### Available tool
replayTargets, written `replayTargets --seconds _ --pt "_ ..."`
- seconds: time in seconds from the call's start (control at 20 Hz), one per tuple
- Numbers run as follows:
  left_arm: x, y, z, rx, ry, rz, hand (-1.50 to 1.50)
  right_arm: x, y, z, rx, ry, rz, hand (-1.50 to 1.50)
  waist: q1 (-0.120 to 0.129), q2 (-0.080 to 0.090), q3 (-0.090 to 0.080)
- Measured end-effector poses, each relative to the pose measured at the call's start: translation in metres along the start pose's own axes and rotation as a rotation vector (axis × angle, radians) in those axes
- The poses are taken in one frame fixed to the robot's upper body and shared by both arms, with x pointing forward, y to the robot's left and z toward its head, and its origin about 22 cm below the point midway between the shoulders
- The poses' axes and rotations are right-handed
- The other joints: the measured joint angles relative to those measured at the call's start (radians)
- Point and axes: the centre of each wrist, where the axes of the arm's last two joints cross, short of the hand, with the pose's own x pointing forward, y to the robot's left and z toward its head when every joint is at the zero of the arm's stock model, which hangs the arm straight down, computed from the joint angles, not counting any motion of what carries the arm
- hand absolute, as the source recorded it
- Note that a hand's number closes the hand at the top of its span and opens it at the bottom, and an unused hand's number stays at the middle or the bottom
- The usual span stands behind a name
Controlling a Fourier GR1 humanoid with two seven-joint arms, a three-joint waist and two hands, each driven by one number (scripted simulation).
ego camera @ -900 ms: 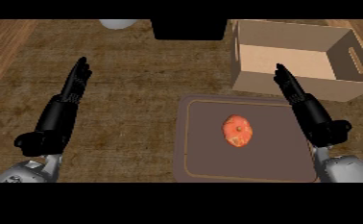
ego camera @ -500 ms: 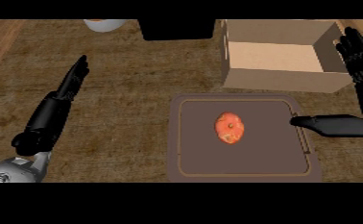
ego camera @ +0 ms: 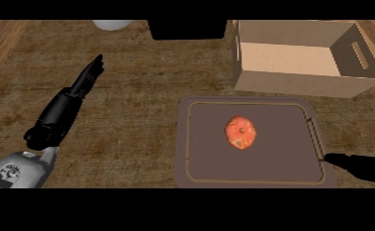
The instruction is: Pick the squash from the tray and place it in the cardboard box
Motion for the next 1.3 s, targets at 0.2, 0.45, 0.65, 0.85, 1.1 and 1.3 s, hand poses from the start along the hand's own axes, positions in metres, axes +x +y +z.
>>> replayTargets --seconds 0.2,0.45,0.65,0.85,1.1,1.3 --pt "-0.002 0.004 -0.003 -0.015 -0.005 0.005 0.0 0.02 0.0 0.001 0.115 -0.005 0.129 -1.5 0.012 0.002 -0.001" --pt "-0.003 0.002 -0.009 -0.029 -0.013 0.003 0.0 0.048 0.004 -0.007 0.316 0.054 0.306 -1.5 0.029 0.005 -0.003" --pt "-0.002 0.001 -0.014 -0.044 -0.023 0.006 0.0 0.077 0.022 -0.01 0.448 0.102 0.4 -1.5 0.043 0.006 -0.003" --pt "0.002 -0.001 -0.016 -0.056 -0.024 0.009 0.0 0.101 0.043 -0.013 0.534 0.152 0.502 -1.5 0.05 0.005 -0.003" --pt "0.002 0.006 -0.016 -0.055 -0.023 0.005 0.0 0.127 0.079 -0.02 0.612 0.22 0.565 -1.5 0.048 0.004 -0.002" --pt "0.0 0.011 -0.015 -0.047 -0.022 0.004 0.0 0.143 0.105 -0.028 0.642 0.222 0.535 -1.5 0.041 0.003 -0.002"
